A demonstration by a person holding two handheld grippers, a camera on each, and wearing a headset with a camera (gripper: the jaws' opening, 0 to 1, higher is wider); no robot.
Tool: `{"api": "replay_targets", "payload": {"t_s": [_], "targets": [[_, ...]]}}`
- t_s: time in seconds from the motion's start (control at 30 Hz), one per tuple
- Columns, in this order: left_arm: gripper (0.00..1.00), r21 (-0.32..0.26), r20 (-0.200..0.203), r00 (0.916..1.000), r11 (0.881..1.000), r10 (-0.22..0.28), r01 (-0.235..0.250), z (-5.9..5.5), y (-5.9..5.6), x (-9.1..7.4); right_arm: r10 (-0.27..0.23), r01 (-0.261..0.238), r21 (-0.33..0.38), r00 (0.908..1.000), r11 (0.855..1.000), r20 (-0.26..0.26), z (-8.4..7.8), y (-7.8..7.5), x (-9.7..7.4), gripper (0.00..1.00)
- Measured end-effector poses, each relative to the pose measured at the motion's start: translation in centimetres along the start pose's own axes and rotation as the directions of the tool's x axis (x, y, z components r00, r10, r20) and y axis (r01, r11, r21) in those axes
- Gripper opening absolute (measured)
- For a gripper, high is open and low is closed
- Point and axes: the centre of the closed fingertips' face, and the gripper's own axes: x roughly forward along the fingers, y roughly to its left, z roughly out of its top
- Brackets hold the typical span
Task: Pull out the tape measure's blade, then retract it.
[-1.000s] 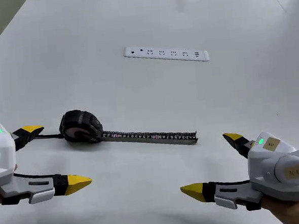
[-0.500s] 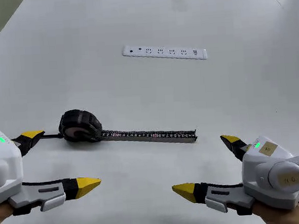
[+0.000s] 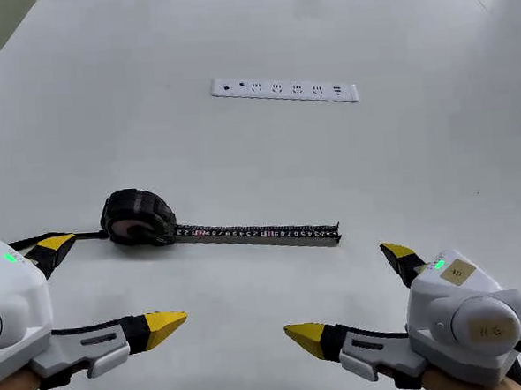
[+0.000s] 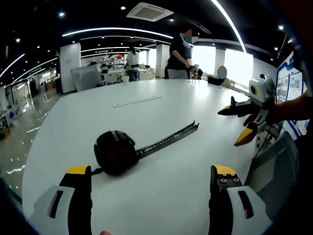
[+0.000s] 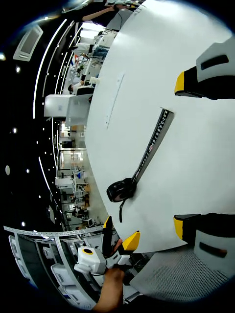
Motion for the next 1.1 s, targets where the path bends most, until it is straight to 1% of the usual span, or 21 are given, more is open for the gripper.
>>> {"api": "replay_targets", "payload": {"t_s": [0.1,0.27,0.33,0.43,0.53,0.87,1.0,1.1], "targets": [[0.99,-0.007,0.001,1.0,1.0,0.009,-0.009,0.1,-0.3,0.0,-0.01,0.01,0.001,0.9999,1.0,0.002,0.1,0.4,0.0,0.99],[0.99,-0.008,0.002,0.9995,0.999,0.033,-0.033,0.2,-0.5,0.0,-0.033,0.032,0.031,0.9994,0.999,0.01,0.5,0.6,0.0,0.99],[0.99,-0.014,0.005,0.9993,0.999,0.038,-0.038,0.2,-0.5,-0.1,-0.027,0.027,0.037,0.9996,0.999,0.012,0.6,0.7,0.0,0.99],[0.99,-0.018,-0.002,0.9987,0.999,0.05,-0.05,0.2,-0.4,-0.2,-0.022,0.022,0.041,0.9997,0.999,0.014,0.7,1.0,-0.1,0.99],[0.99,-0.017,0.004,0.9983,0.998,0.057,-0.057,0.4,-0.3,-0.3,-0.022,0.021,0.051,0.9996,0.998,0.019,0.9,1.0,-0.2,0.99],[0.99,-0.043,-0.009,0.997,0.996,0.076,-0.077,0.3,-0.3,-0.4,-0.027,0.025,0.061,0.9992,0.998,0.03,1.2,1.0,-0.3,0.99],[0.99,-0.061,-0.006,0.9965,0.995,0.083,-0.083,0.5,-0.1,-0.4,-0.029,0.027,0.065,0.9989,0.998,0.037,1.5,0.9,-0.3,0.99],[0.99,-0.056,-0.006,0.9958,0.994,0.092,-0.092,0.5,0.0,-0.4,-0.031,0.028,0.062,0.9989,0.998,0.037,1.5,0.9,-0.3,0.99]]}}
